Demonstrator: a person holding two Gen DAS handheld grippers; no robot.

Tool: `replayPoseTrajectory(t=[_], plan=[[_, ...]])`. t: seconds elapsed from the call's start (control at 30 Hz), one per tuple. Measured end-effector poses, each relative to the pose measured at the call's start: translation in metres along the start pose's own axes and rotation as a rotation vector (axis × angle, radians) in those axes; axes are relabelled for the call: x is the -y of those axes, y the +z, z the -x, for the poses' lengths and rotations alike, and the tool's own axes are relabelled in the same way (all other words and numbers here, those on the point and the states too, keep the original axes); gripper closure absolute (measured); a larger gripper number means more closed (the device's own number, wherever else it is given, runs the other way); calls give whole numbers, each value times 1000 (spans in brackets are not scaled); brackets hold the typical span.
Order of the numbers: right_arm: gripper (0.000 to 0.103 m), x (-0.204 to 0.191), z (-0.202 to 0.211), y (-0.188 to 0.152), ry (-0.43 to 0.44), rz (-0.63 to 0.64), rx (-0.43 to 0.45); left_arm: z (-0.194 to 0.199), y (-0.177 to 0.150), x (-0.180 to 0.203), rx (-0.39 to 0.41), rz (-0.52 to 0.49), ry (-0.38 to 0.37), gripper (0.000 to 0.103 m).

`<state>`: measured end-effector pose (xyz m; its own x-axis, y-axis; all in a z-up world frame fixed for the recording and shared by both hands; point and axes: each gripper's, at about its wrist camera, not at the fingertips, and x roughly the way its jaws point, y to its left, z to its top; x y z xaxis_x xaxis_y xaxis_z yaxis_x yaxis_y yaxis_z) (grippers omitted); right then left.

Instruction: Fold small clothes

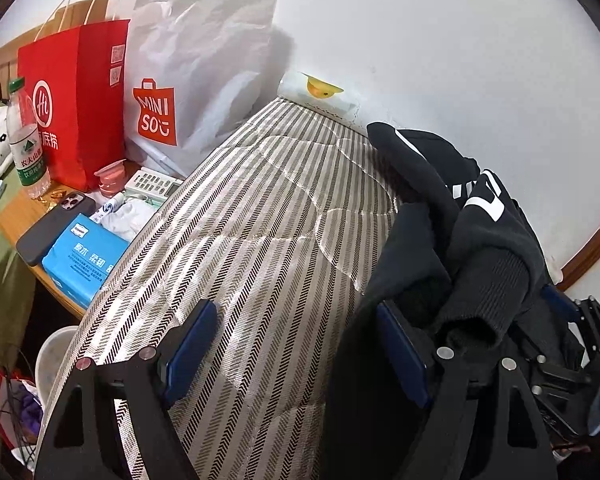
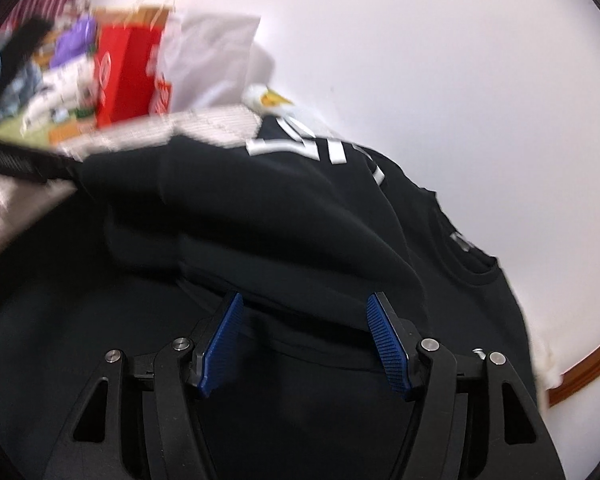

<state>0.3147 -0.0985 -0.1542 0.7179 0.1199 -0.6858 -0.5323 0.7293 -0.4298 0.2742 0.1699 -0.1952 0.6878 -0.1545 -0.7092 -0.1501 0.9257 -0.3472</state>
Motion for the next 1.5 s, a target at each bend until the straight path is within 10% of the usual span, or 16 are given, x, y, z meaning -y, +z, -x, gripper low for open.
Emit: replayPoseTrajectory(t=[0.2,0.3,0.67,1.0,1.27,1.5], plan=[[45,-2,-23,-2,-78,77,-35,0,0,0,1,-3,2,23],[93,-4,-29,1,-86,85,-31,-1,-1,2,3,-18,15,23],[94,165,9,-60,219,-823,108,-2,-3,6,1,-47,37,22],[78,206,14,-136,60,-942,-85,-3,-3,7,-1,-57,43,21],[30,169,42,-99,97,-690,-4,-3,-3,8,-2,-61,46,21],[31,132,2,-77,75,-640,-78,-3,-3,8,-3,-62,45,20]])
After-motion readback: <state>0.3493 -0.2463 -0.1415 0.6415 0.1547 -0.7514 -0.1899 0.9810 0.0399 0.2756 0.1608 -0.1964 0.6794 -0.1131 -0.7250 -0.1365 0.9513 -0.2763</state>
